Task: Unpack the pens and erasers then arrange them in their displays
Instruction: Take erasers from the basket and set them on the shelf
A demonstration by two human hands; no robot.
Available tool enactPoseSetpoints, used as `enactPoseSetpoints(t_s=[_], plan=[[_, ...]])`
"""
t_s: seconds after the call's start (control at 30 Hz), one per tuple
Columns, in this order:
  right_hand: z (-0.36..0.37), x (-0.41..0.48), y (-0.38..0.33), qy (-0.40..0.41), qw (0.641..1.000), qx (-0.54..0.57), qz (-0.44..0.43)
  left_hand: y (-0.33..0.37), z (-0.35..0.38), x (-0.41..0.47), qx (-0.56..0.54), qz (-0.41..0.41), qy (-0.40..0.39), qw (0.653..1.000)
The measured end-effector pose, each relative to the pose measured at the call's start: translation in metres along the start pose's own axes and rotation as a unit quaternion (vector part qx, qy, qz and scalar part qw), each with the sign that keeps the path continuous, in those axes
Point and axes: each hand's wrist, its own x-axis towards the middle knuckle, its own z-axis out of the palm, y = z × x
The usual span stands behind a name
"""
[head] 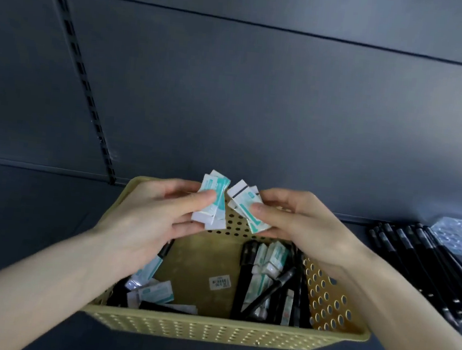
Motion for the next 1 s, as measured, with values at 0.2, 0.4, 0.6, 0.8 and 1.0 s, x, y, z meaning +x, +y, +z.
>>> enactPoseSetpoints(t_s=[0.2, 0.4, 0.6, 0.8, 1.0], plan=[[0.008, -0.015, -0.007, 0.038, 0.997, 0.055, -0.03, 0.0, 0.036, -0.008, -0.029, 0.079, 0.018, 0.996], [0.0, -0.054, -0.008, 0.162, 0.981, 0.04, -0.098, 0.005, 0.081, -0.024, -0.025, 0.143, -0.029, 0.989], [-0.05, -0.126, 0.008, 0.25, 0.952, 0.098, -0.15, -0.01, 0.162, -0.05, -0.037, 0.163, -0.099, 0.981], [-0.128, -0.25, 0.066, 0.333, 0.926, 0.108, -0.14, -0.067, 0.295, -0.098, -0.083, 0.127, -0.157, 0.976], [-0.21, -0.364, 0.125, 0.417, 0.893, 0.141, -0.091, -0.131, 0.437, -0.152, -0.073, 0.053, -0.21, 0.974]])
